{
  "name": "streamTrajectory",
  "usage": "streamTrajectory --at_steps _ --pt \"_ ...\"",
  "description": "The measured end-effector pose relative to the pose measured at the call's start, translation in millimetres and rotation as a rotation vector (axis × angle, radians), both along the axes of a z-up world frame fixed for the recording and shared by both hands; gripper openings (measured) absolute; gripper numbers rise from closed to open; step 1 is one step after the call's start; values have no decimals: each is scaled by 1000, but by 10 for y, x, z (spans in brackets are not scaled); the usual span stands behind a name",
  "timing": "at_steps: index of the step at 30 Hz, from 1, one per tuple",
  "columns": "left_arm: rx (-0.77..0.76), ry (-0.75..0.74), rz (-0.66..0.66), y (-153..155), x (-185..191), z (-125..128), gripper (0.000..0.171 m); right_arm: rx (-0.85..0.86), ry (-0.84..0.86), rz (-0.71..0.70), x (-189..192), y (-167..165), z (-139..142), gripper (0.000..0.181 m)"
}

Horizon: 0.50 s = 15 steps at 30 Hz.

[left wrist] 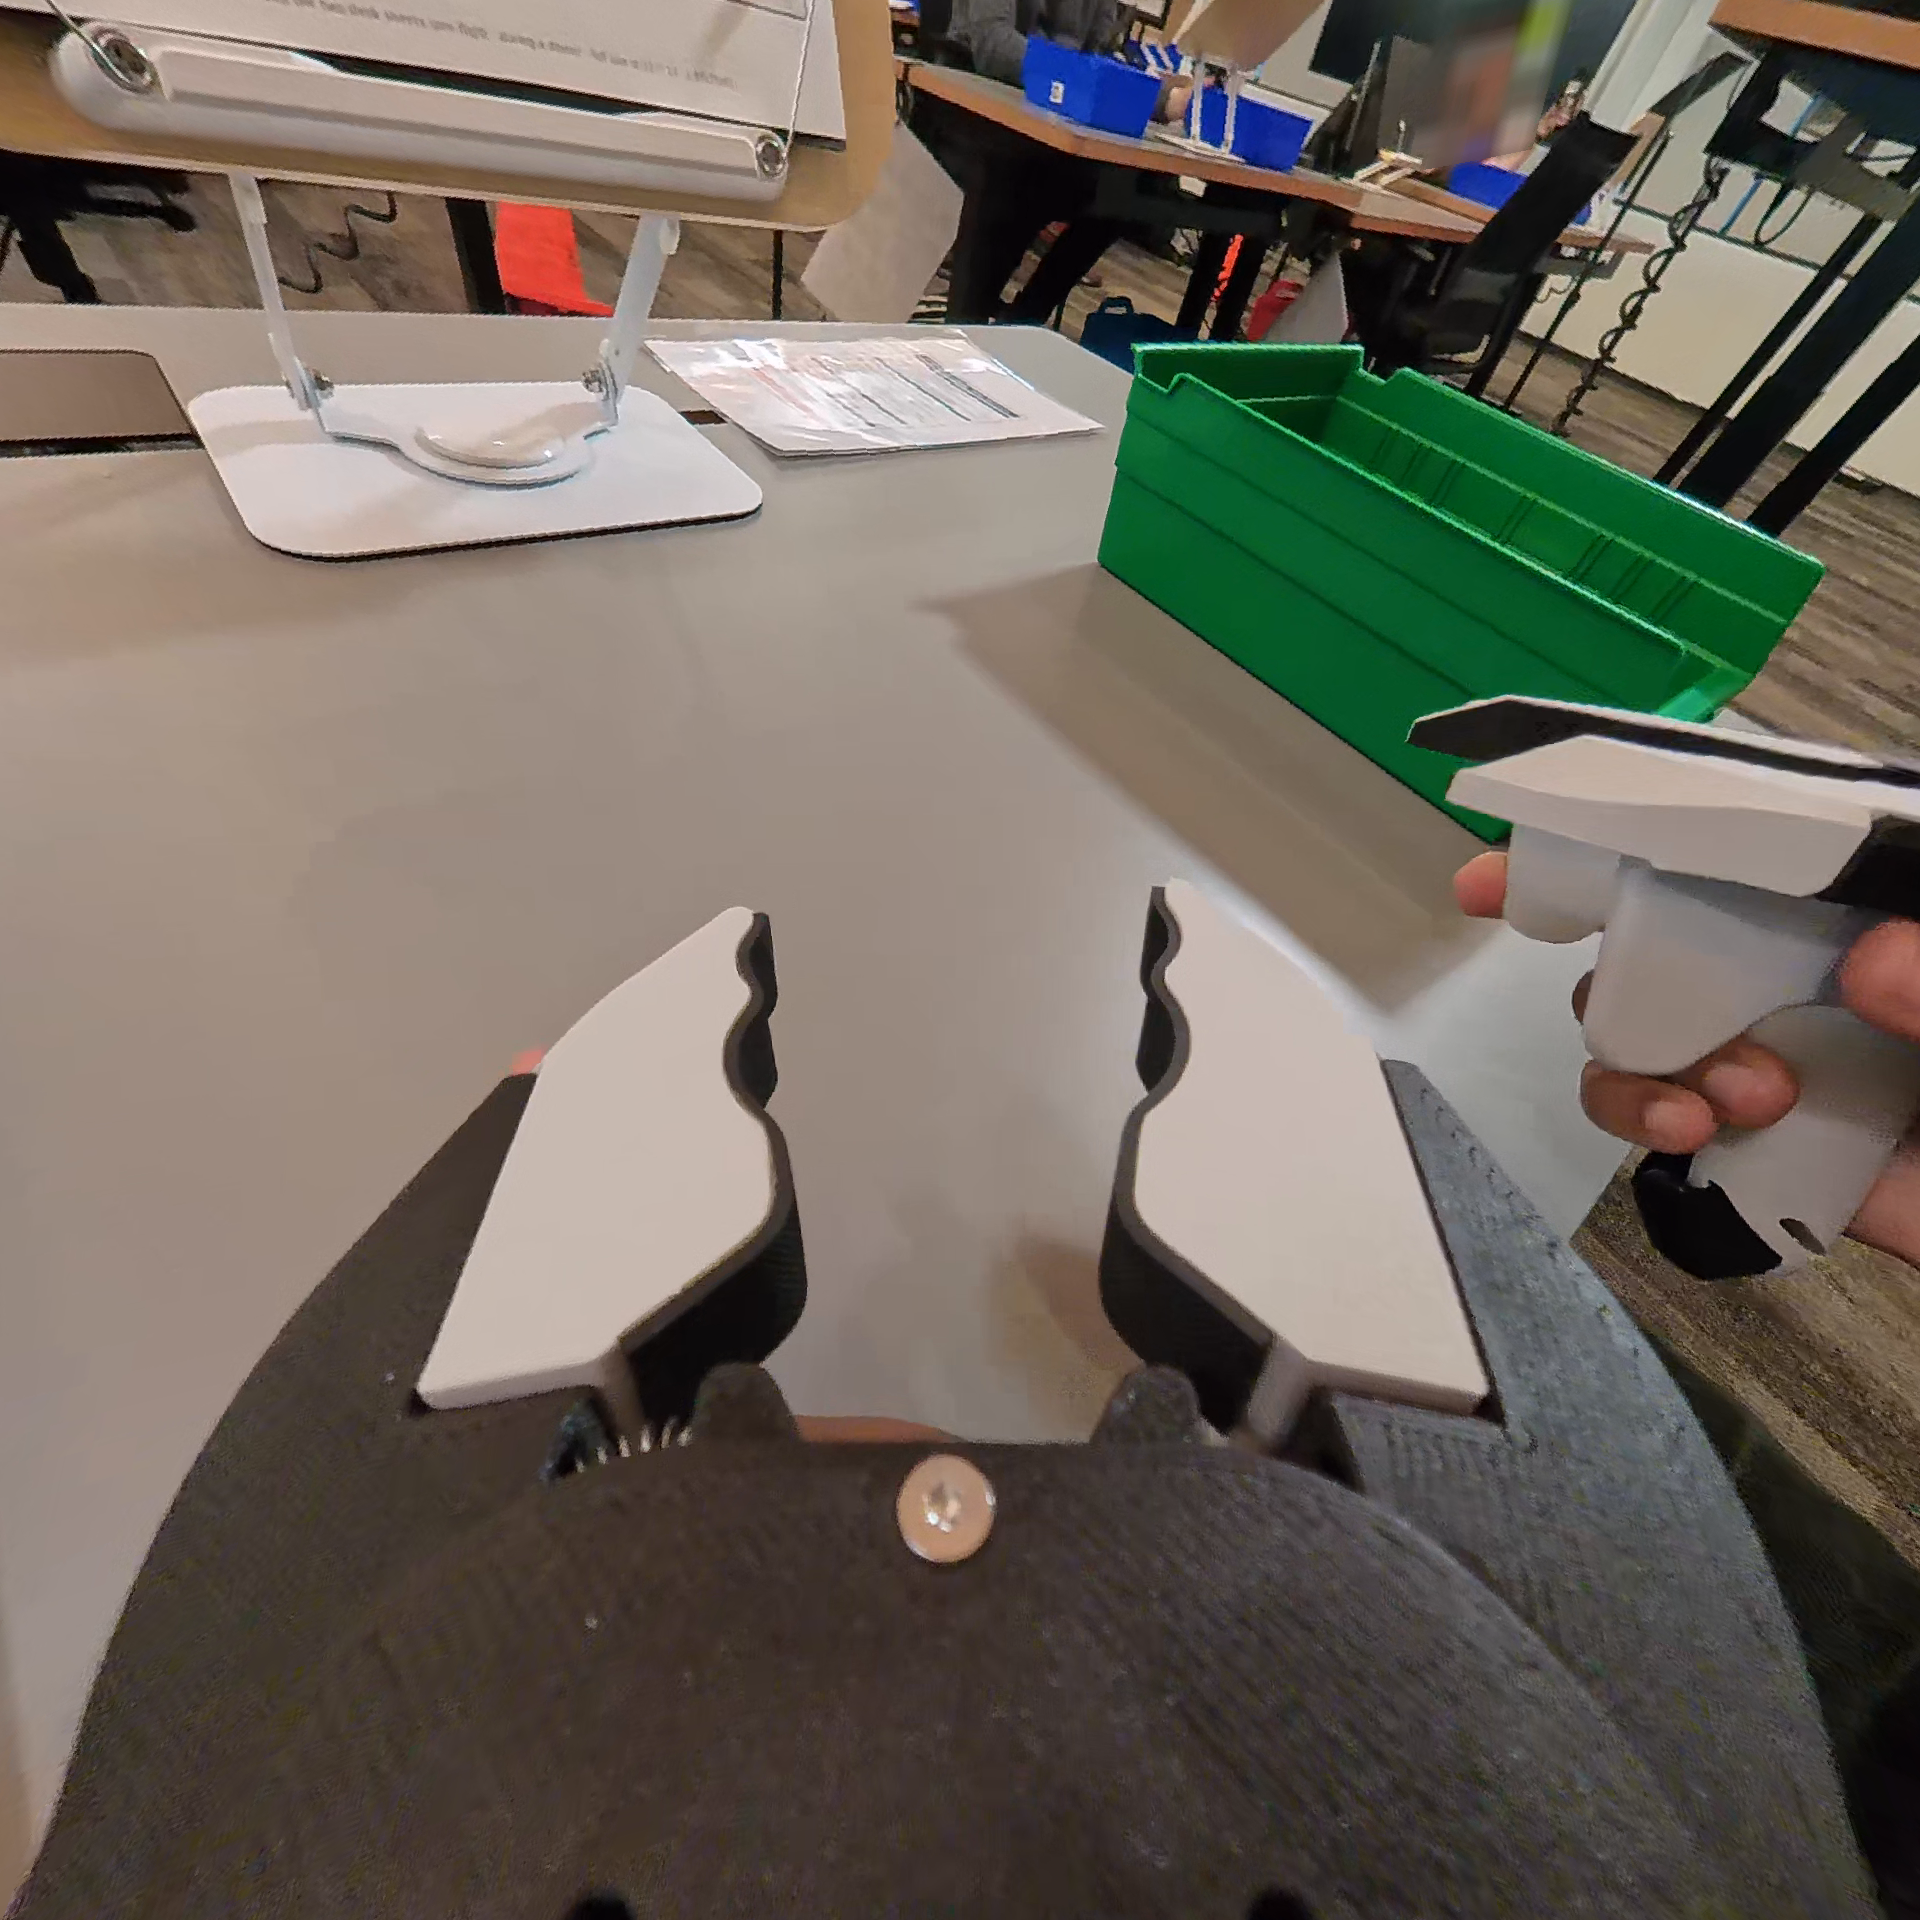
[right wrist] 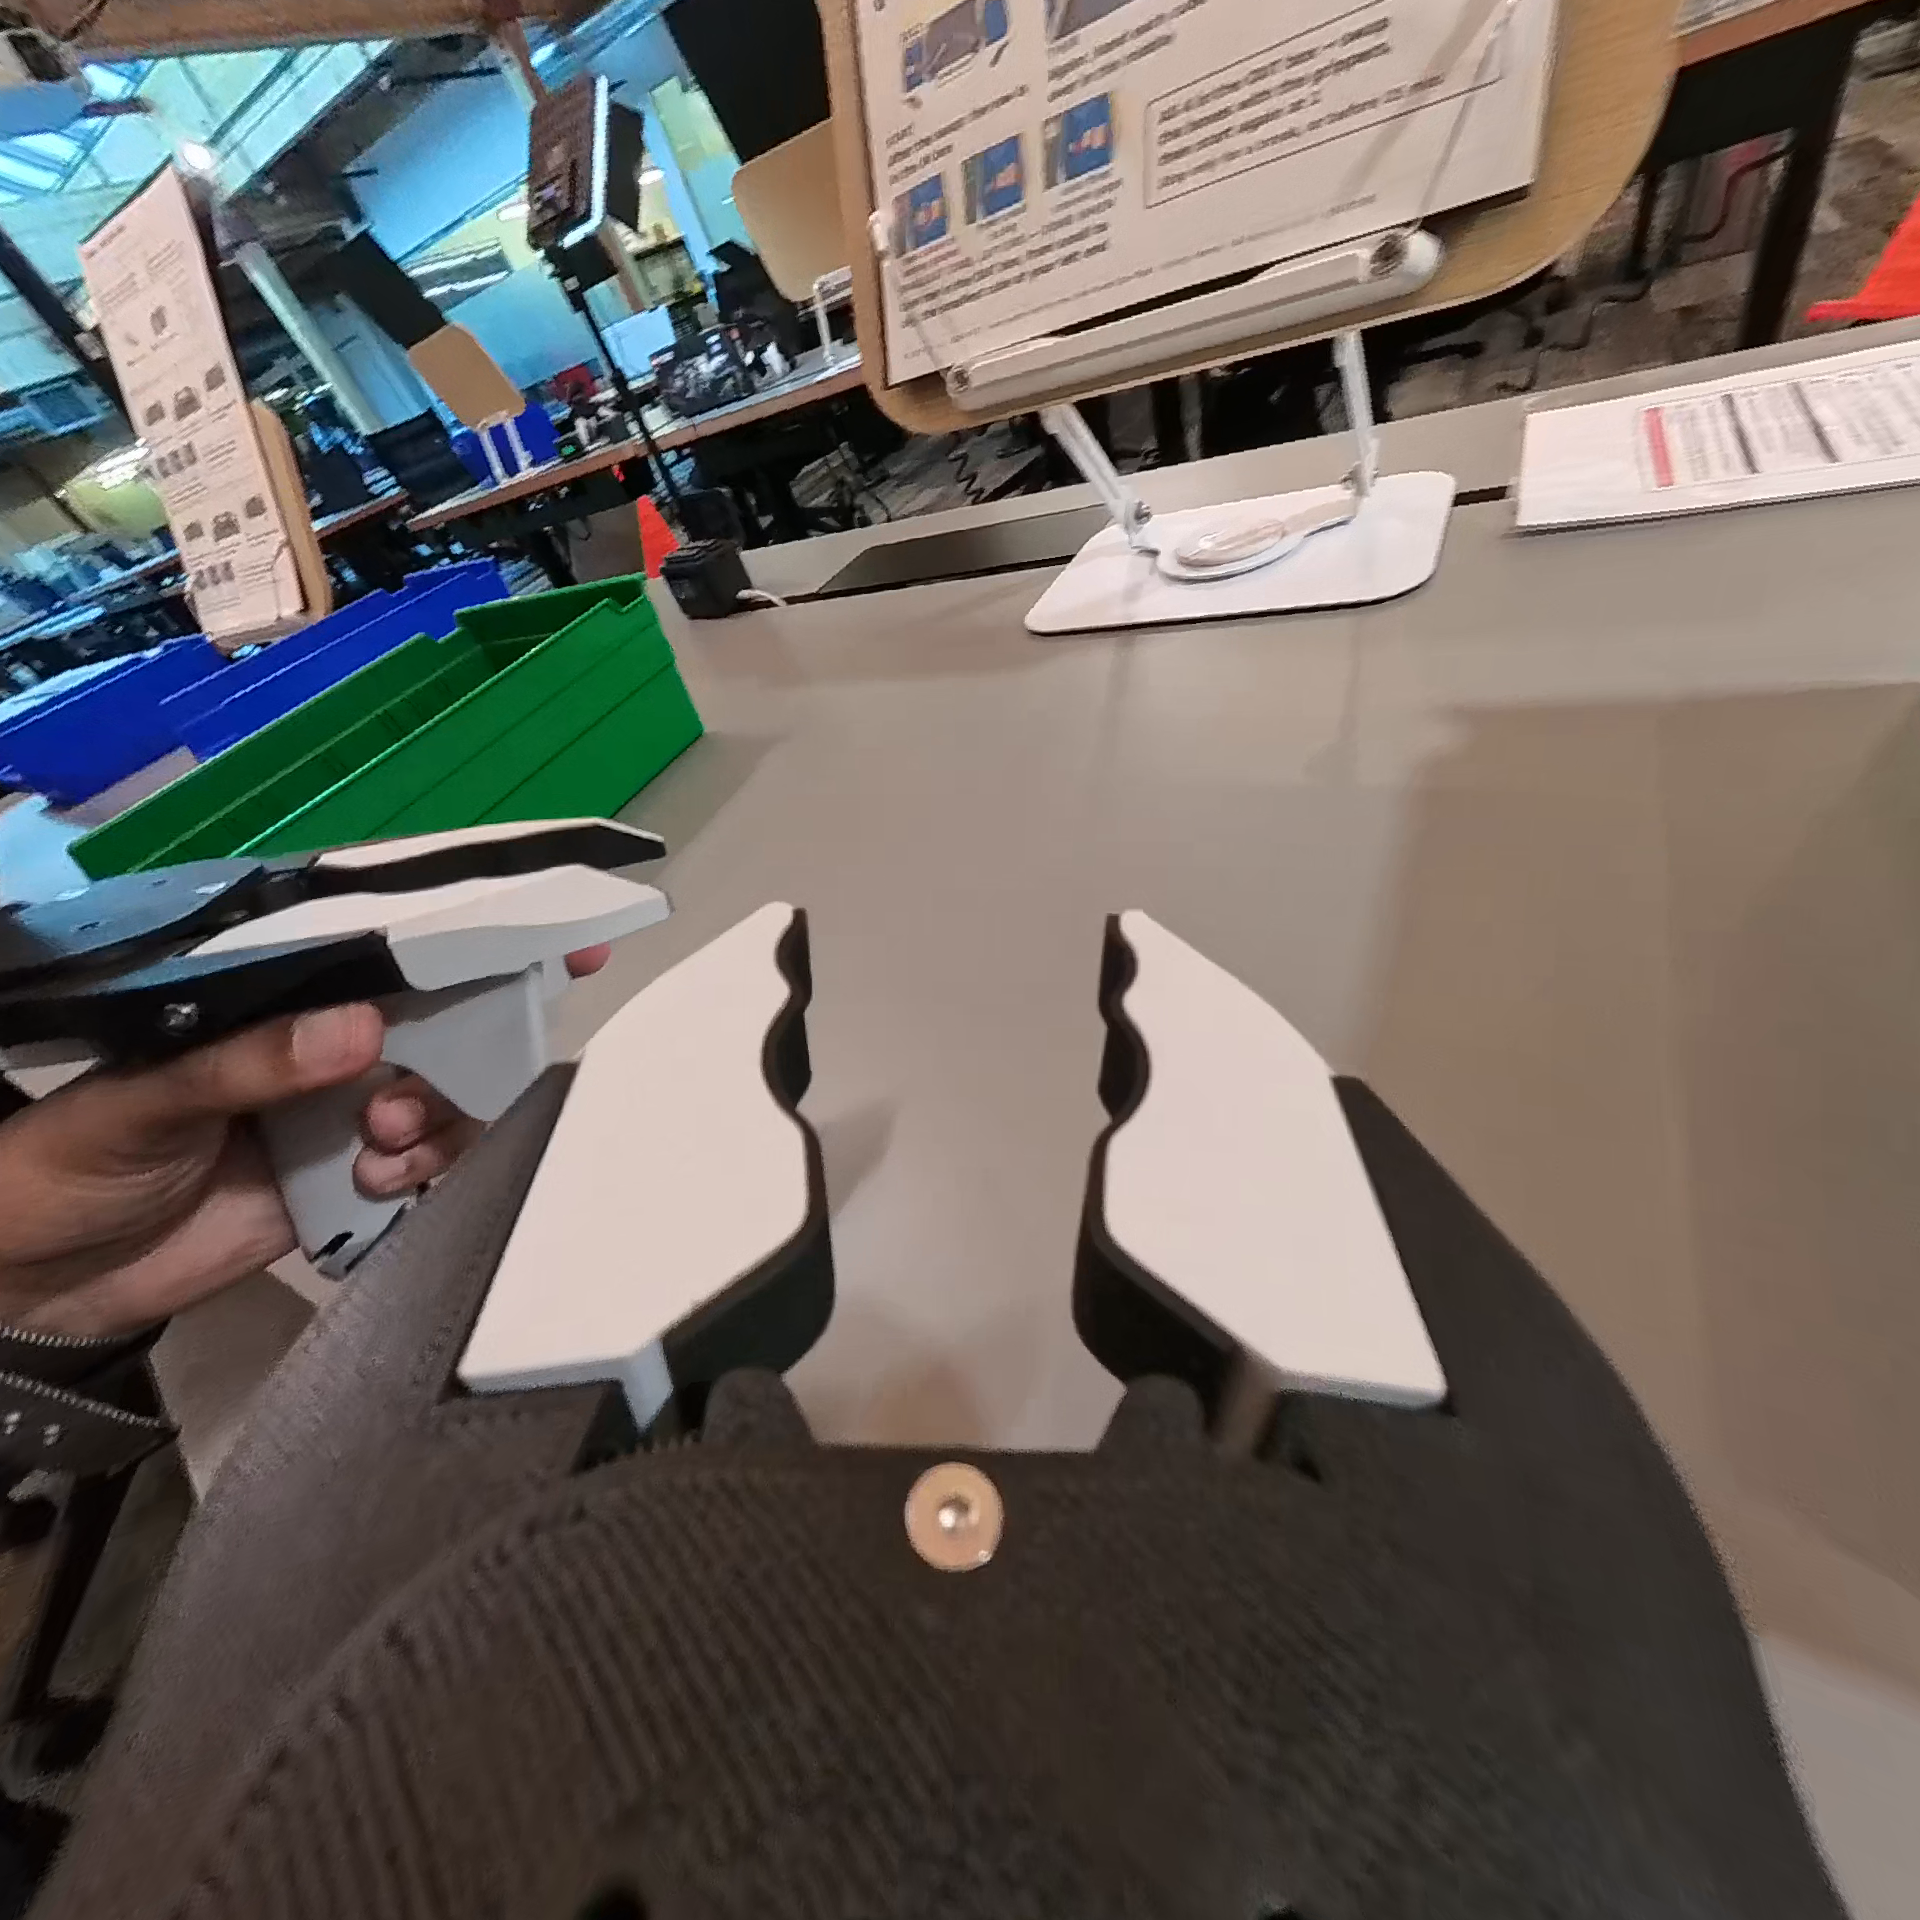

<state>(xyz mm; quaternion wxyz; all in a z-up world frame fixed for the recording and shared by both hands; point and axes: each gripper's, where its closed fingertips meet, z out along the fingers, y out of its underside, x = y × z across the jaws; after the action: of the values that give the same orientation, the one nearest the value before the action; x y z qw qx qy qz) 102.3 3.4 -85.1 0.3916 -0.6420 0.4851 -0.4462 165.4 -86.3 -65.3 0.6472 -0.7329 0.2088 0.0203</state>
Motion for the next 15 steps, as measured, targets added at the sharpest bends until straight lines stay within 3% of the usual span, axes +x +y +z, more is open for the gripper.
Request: streamTrajectory --at_steps 9,15 --pt "79 34 -21 -84 15 -47 72 7 27 99 -203 58 10 61" --pt "53 47 -44 -130 31 -87 72 69 45 86 -16 -79 147 54"
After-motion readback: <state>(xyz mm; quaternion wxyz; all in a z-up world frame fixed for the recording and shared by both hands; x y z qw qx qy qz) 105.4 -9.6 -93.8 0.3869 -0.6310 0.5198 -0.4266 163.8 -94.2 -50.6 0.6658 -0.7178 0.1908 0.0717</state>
